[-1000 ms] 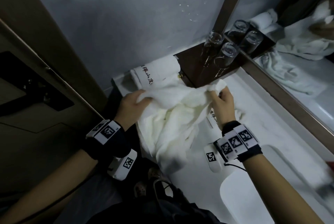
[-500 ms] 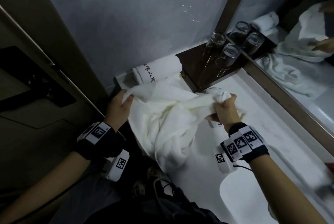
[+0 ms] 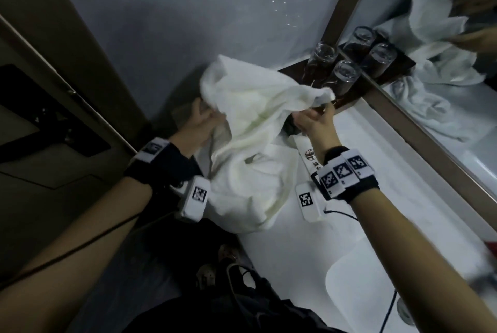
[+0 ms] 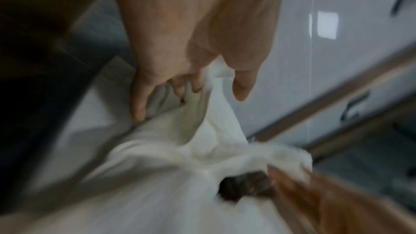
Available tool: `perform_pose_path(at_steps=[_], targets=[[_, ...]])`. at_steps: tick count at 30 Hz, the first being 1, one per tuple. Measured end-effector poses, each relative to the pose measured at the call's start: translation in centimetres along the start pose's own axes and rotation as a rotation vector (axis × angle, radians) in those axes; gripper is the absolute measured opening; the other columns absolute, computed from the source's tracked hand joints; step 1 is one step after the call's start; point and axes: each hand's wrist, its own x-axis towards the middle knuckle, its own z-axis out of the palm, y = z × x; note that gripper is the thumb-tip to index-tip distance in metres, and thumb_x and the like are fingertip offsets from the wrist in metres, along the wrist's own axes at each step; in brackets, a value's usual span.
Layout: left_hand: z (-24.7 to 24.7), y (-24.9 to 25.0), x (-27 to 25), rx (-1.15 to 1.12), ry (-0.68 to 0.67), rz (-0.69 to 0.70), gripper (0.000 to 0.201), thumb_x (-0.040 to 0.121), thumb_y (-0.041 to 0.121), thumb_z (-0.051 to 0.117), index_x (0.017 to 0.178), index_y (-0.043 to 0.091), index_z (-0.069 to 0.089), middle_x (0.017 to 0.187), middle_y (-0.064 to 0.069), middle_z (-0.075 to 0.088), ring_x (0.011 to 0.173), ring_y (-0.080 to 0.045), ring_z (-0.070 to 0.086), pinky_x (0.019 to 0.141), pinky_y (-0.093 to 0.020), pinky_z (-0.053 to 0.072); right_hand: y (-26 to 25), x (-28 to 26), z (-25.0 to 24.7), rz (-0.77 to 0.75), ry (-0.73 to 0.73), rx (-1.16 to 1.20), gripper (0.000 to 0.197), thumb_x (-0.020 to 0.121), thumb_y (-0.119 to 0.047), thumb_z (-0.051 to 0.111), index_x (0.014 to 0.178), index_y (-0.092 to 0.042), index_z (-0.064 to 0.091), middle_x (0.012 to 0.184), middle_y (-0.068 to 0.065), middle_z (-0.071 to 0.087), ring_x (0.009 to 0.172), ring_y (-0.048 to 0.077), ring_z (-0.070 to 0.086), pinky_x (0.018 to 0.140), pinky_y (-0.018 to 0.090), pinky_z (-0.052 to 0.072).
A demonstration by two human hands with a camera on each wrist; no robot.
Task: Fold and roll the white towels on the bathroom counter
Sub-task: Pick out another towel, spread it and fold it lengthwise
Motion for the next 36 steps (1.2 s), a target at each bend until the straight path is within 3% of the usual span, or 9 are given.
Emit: perform_pose_path(at_steps=[5, 9, 17, 20, 23, 26, 28, 31, 36], targets=[[-0.6, -6.5, -1.5, 0.595, -0.139, -0.136, 0.064, 0.08, 0.026, 0.063, 0.131, 0.001, 0.034, 0.131, -0.02, 0.047, 0.122, -0.035, 0.047, 0.103, -0.047, 0.04, 4.2, -2.6, 0.6, 0.127, -0.278, -0.519, 0.072, 0.076, -0.029, 0.075, 0.136, -0.016, 0.037, 0.131, 0.005, 0.049, 0.12, 0.02, 0.049, 0.102, 0.03, 0.039], [0.3, -8.5, -3.0, 0.54, -0.156, -0.24, 0.049, 0.072, 0.016, 0.069, 0.115, 0.002, 0.049, 0.12, -0.018, 0.058, 0.112, -0.03, 0.055, 0.093, -0.038, 0.045, 7.4, -5.0, 1.4, -0.006, -0.57, -1.008, 0.087, 0.055, -0.04, 0.086, 0.13, -0.027, 0.043, 0.14, -0.001, 0.037, 0.133, 0.019, 0.032, 0.11, 0.033, 0.027], [2.5, -3.7, -3.0, -0.024, 0.031, -0.105, 0.015, 0.091, 0.007, 0.054, 0.104, 0.0, 0.056, 0.092, -0.012, 0.058, 0.088, -0.023, 0.057, 0.084, -0.037, 0.048, 7.4, -4.5, 0.2, 0.065, -0.272, -0.878, 0.031, 0.081, -0.048, 0.063, 0.102, -0.025, 0.064, 0.102, -0.001, 0.069, 0.098, 0.022, 0.06, 0.077, 0.026, 0.042], [2.6, -1.4, -3.0, -0.278, -0.059, -0.042, 0.018, 0.097, 0.009, 0.041, 0.096, 0.009, 0.059, 0.084, -0.004, 0.063, 0.075, -0.012, 0.061, 0.07, -0.022, 0.052, 6.7, -3.7, -0.3, 0.207, -0.15, -0.528, 0.04, 0.084, -0.042, 0.062, 0.112, -0.013, 0.064, 0.114, 0.006, 0.067, 0.107, 0.022, 0.06, 0.096, 0.034, 0.045], [3.0, -1.7, -3.4, 0.023, -0.134, 0.019, 0.018, 0.094, 0.005, 0.045, 0.108, 0.004, 0.057, 0.092, -0.002, 0.063, 0.082, -0.012, 0.06, 0.075, -0.02, 0.049, 6.4, -3.8, -0.3, 0.348, -0.121, -0.189, 0.047, 0.086, -0.04, 0.06, 0.123, -0.012, 0.057, 0.12, 0.006, 0.065, 0.109, 0.02, 0.061, 0.102, 0.041, 0.045], [3.6, -4.2, -4.3, 0.287, -0.216, -0.07, 0.023, 0.089, 0.029, 0.059, 0.105, 0.012, 0.057, 0.092, 0.006, 0.06, 0.083, -0.005, 0.056, 0.071, -0.013, 0.045, 6.3, -4.2, -0.1, 0.397, -0.114, -0.064, 0.047, 0.089, -0.049, 0.051, 0.126, -0.02, 0.052, 0.106, -0.008, 0.066, 0.097, 0.009, 0.062, 0.083, 0.029, 0.051], [3.6, -5.6, -4.9, 0.31, -0.294, -0.129, 0.033, 0.085, 0.036, 0.063, 0.112, 0.019, 0.057, 0.104, 0.009, 0.063, 0.096, -0.005, 0.059, 0.081, -0.02, 0.046, 6.2, -4.5, 0.0, 0.364, -0.09, -0.062, 0.046, 0.092, -0.051, 0.044, 0.124, -0.019, 0.052, 0.108, -0.007, 0.066, 0.098, 0.009, 0.062, 0.08, 0.029, 0.051], [3.2, -6.1, -5.5, 0.313, -0.301, -0.047, 0.029, 0.087, 0.015, 0.061, 0.116, 0.013, 0.057, 0.109, 0.001, 0.064, 0.102, -0.014, 0.059, 0.086, -0.024, 0.047, 6.2, -4.8, -0.1, 0.277, -0.052, -0.247, 0.045, 0.095, -0.04, 0.047, 0.127, -0.009, 0.047, 0.125, 0.01, 0.059, 0.114, 0.025, 0.057, 0.101, 0.042, 0.044], [3.5, -5.6, -6.0, 0.341, -0.247, 0.067, 0.035, 0.091, 0.009, 0.054, 0.126, 0.006, 0.052, 0.124, -0.002, 0.057, 0.116, -0.01, 0.05, 0.104, -0.024, 0.037, 6.1, -5.3, -0.6, 0.081, 0.055, -0.808, 0.026, 0.093, -0.028, 0.05, 0.106, -0.006, 0.052, 0.112, 0.017, 0.056, 0.101, 0.032, 0.054, 0.088, 0.036, 0.042]])
